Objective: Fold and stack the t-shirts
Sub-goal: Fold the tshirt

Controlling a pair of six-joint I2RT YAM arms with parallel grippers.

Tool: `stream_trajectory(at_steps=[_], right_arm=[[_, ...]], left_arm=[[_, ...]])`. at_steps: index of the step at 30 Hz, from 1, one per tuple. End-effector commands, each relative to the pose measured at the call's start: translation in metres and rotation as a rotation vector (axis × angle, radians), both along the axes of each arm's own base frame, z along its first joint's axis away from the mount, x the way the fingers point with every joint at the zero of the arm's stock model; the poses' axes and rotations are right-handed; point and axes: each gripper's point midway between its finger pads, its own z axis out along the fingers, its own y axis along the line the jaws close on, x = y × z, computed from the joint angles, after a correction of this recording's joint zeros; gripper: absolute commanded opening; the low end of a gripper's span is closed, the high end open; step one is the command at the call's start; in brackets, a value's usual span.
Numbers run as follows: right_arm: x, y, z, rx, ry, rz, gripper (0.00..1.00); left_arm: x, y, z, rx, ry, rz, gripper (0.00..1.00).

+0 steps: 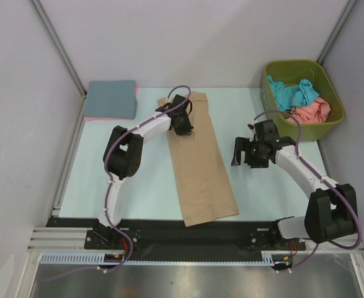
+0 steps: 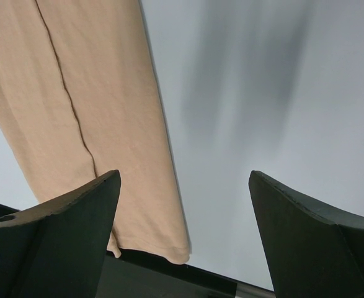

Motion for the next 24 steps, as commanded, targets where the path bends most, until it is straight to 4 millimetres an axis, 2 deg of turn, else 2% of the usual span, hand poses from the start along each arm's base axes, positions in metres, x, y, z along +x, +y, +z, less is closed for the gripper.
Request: stream_trajectory(at_steps=[1, 5, 6, 8, 13, 17, 20, 22, 23, 24], right_arm=[[0.005, 0.002, 0.008, 0.018, -0.038, 0.008, 0.91], [0.004, 0.005, 0.006, 0.039, -0.022, 0.003, 0.91], [0.002, 0.006, 0.005, 0.043, -0.013, -0.001, 0.91], [-0.001, 0.007, 0.005, 0.050, -0.004, -0.002, 0.91], [-0.007, 0.008, 0.006, 0.064, 0.004, -0.012, 0.91], [-0.013, 0.007, 0.004, 0.069, 0.016, -0.024, 0.91], [-0.015, 0.008, 0.006, 0.082, 0.020, -0.026, 0.91], [-0.018, 0.009, 0.006, 0.087, 0.028, -0.028, 0.91], [-0.020, 0.009, 0.007, 0.094, 0.036, -0.030, 0.90], [-0.023, 0.010, 0.004, 0.100, 0.047, -0.025, 0.90]], left_arm=[[0.023, 0.008, 0.075, 0.015, -0.195, -0.003, 0.01], [0.039, 0.016, 0.064, 0.001, -0.172, 0.016, 0.00], [0.043, 0.012, 0.065, -0.018, -0.176, 0.009, 0.00], [0.047, 0.011, 0.050, -0.016, -0.151, 0.009, 0.00], [0.048, 0.010, 0.027, -0.010, -0.111, 0.019, 0.01], [0.039, -0.003, -0.002, -0.054, -0.041, -0.033, 0.00], [0.040, -0.009, 0.002, -0.065, -0.037, -0.067, 0.00], [0.044, -0.007, 0.021, -0.054, -0.075, -0.076, 0.01], [0.043, -0.003, 0.030, -0.041, -0.085, -0.073, 0.09], [0.043, -0.001, 0.053, -0.041, -0.119, -0.072, 0.17]])
